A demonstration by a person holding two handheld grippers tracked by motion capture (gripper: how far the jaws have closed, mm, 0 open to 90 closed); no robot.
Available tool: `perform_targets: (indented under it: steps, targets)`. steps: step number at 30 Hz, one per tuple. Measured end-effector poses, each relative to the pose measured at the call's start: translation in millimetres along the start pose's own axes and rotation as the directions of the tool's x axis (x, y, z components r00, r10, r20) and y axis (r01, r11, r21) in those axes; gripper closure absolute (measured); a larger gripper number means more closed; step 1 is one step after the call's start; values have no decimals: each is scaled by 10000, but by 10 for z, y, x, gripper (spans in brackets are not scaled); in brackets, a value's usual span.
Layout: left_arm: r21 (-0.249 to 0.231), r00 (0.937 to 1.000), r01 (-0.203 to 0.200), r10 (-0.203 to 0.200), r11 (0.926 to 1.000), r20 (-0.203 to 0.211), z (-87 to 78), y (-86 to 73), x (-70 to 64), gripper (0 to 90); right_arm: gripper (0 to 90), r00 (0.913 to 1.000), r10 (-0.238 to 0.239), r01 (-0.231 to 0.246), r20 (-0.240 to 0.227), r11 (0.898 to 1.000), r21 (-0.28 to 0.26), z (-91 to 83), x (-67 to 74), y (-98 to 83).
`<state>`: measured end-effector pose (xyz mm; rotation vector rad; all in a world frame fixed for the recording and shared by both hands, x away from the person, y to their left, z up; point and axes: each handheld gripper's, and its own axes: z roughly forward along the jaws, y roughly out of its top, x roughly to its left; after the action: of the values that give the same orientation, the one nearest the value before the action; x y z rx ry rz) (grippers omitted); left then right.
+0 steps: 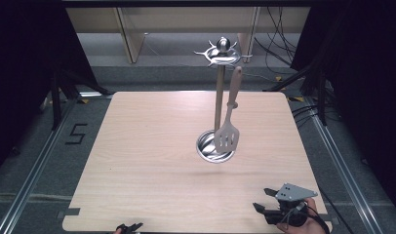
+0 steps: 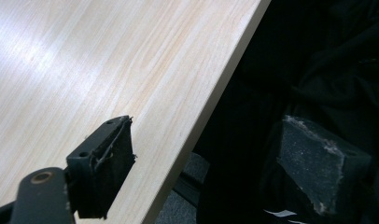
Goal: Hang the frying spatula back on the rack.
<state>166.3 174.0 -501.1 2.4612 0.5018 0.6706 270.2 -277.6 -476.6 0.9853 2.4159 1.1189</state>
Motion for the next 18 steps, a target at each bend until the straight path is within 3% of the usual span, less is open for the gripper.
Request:
perform_targets:
  steps: [10,11,16,18]
  targets:
    - [26,10000,-12,12,10000,3,5,-1,-1,172,331,10000,9,-10,88,9999,150,-16,10,-75]
    - [8,10000,-10,10,10000,3,5,-1,-1,172,331,9997,192,-194,153,9997,160,-22,31,-83]
    - [-6,10000,-16,16,10000,-7,2,0,-3,172,331,10000,25,-24,-48,9999,151,-13,19,-109]
    - [-8,10000,-14,14,10000,-12,0,0,-3,172,331,9999,6,-8,105,9999,141,-23,34,-111]
